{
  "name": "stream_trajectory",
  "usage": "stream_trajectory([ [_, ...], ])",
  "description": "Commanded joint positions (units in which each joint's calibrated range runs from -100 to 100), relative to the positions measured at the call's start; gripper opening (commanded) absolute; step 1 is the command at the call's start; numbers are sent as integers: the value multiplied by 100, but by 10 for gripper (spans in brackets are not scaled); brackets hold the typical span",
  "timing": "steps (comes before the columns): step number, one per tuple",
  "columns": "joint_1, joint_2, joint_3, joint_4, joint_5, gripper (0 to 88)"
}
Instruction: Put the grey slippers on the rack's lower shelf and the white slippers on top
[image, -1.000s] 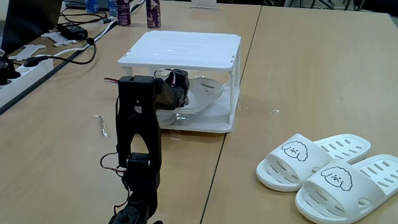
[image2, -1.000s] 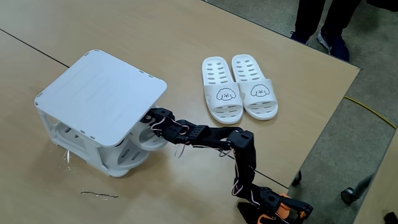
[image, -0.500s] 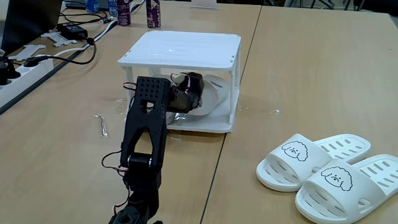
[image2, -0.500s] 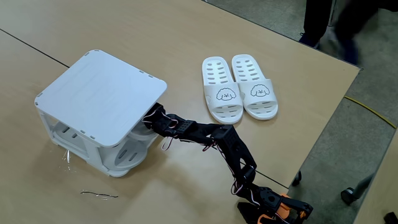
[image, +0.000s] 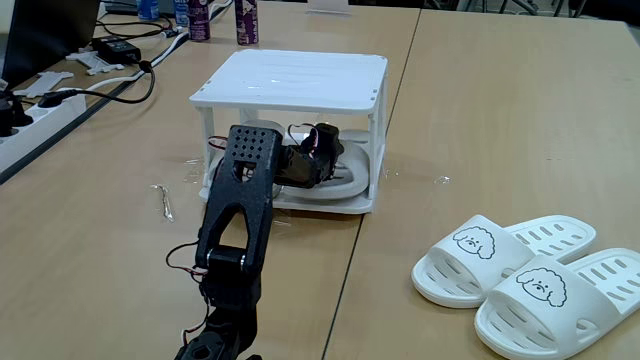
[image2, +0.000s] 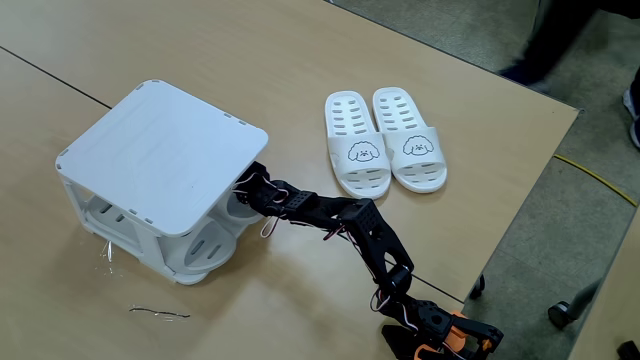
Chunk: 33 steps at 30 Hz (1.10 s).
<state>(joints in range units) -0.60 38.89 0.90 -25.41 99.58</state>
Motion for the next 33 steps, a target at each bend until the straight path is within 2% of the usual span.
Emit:
stream_trajectory([
  [1, 85, -603, -31, -56, 42, 208],
  [12, 76, -2589, 2630, -56, 42, 208],
  [20, 175, -4701, 4994, -56, 42, 200],
  [22, 471, -5492, 5391, -56, 42, 162],
  [26, 1022, -6476, 6248, -99, 42, 2],
  [33, 1145, -6762, 9324, -3404, 42, 10],
])
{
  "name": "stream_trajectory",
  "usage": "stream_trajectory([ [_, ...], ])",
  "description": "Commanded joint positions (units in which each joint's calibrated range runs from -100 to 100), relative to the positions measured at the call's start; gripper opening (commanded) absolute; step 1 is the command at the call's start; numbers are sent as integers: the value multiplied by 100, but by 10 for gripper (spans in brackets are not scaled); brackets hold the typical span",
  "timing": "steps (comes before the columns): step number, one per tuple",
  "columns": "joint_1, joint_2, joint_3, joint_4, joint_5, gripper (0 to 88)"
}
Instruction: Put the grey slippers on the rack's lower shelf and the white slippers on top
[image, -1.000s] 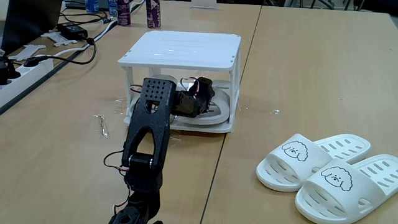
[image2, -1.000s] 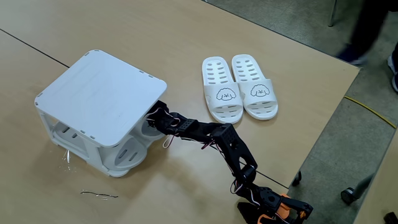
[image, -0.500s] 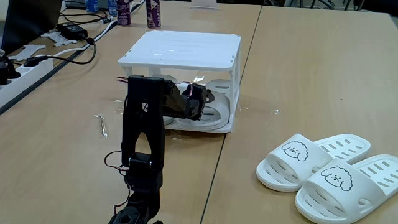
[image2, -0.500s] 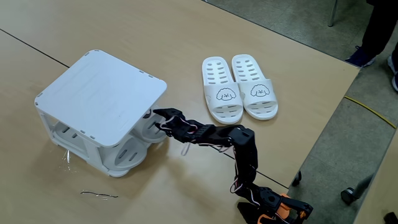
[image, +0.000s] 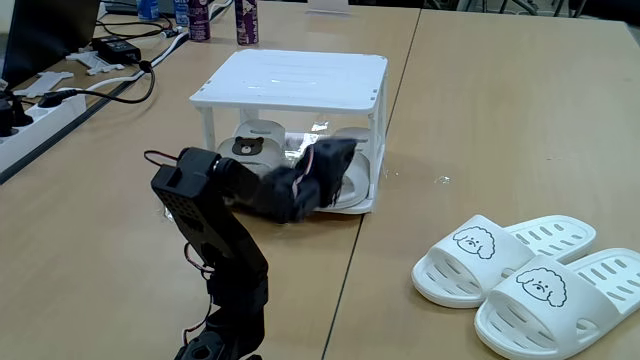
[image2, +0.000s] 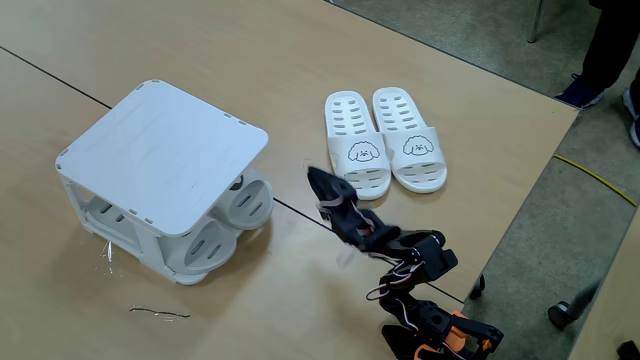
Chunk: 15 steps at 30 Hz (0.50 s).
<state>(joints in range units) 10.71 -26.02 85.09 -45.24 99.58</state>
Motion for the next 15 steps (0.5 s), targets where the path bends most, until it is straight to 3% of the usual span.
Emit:
stream_trajectory([
  [1, -2, -221, 1158, -1594, 42, 10],
  [9, 154, 2463, 1230, -3173, 42, 18],
  [15, 1412, 4407, 183, -4320, 42, 19],
])
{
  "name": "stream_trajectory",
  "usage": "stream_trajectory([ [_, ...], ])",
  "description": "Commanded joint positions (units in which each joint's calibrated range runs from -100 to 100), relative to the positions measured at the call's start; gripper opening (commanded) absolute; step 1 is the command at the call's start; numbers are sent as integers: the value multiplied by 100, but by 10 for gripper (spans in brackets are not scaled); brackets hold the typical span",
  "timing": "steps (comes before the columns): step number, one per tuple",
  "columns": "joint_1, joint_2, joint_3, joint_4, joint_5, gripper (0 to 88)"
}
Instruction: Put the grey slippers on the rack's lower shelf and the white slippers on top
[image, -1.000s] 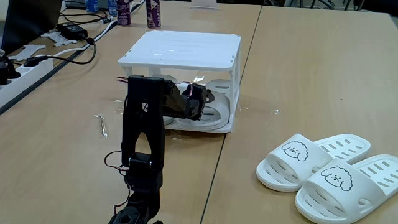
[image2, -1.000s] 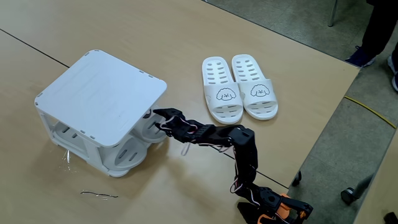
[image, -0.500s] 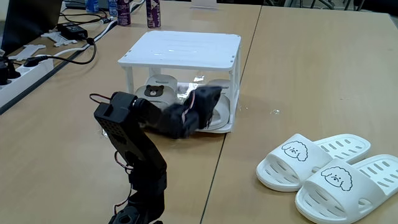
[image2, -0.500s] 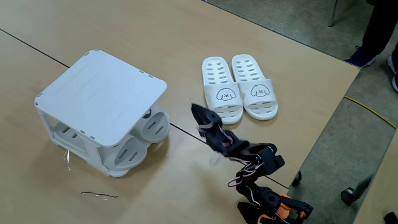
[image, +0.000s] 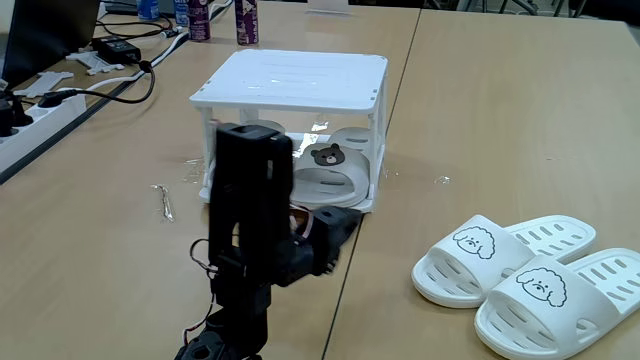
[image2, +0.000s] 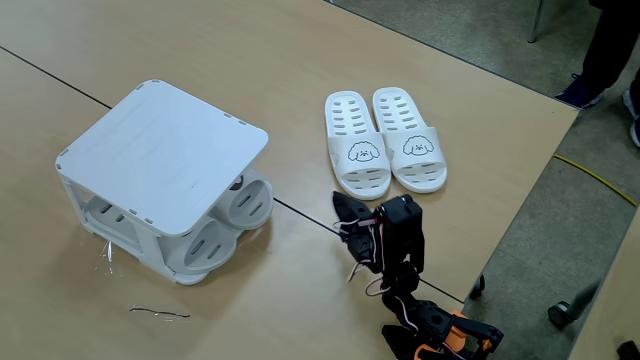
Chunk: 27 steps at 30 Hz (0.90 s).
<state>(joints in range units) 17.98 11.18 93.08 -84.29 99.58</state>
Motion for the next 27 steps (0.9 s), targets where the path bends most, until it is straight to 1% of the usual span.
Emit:
stream_trajectory([
  [1, 933, 830, -824, -423, 42, 19],
  [4, 1549, 1167, -1446, -415, 42, 32],
  [5, 1681, 1301, -1672, -406, 42, 70],
  [7, 1755, 1470, -1861, -397, 42, 112],
  [12, 1697, 1773, -2393, -354, 42, 126],
  [15, 1697, 1924, -2935, -337, 42, 236],
  [17, 1697, 1983, -3106, -182, 42, 274],
  [20, 1697, 2000, -3377, 60, 42, 276],
  [27, 1706, 2580, -4983, 836, 42, 280],
])
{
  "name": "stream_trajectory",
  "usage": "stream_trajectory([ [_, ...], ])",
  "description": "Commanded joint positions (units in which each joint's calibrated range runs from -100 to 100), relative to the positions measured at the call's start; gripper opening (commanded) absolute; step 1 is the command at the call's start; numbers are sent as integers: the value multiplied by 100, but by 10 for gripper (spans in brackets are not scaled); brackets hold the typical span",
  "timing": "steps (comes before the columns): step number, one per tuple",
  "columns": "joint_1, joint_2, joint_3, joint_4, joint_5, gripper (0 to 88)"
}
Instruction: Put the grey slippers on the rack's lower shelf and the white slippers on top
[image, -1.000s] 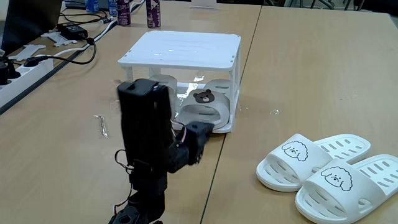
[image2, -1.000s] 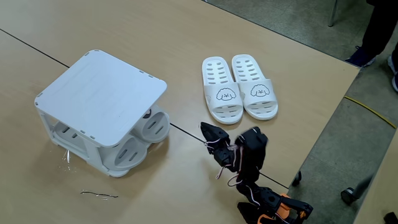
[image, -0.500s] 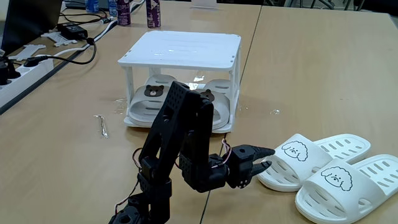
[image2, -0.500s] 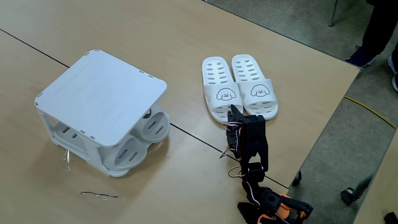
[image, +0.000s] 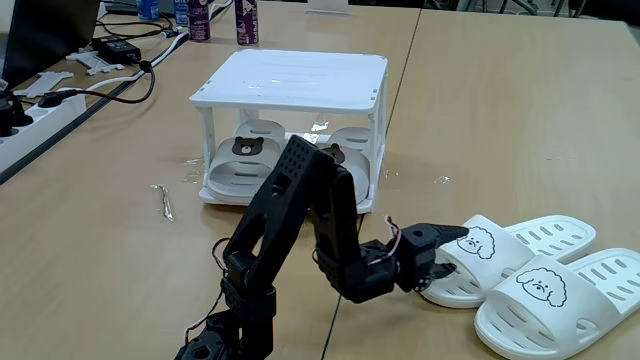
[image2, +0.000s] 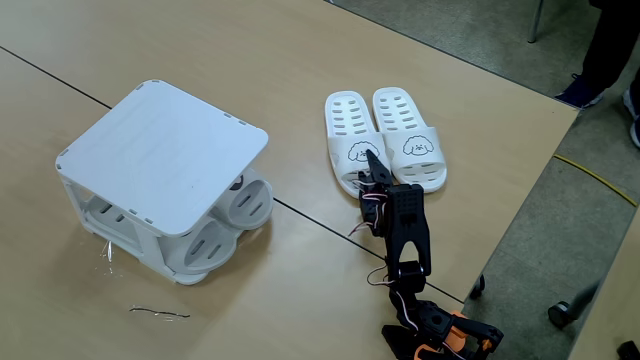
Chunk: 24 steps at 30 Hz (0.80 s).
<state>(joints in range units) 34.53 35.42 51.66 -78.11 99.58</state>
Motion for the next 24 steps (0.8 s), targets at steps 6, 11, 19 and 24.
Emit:
stream_trajectory([
  [6, 83, 854, -2518, 857, 42, 280],
  [11, 91, 1266, -3493, 1297, 42, 226],
  [19, 83, 332, -3727, 2082, 42, 7],
  [24, 99, -1552, -3727, 3687, 42, 7],
])
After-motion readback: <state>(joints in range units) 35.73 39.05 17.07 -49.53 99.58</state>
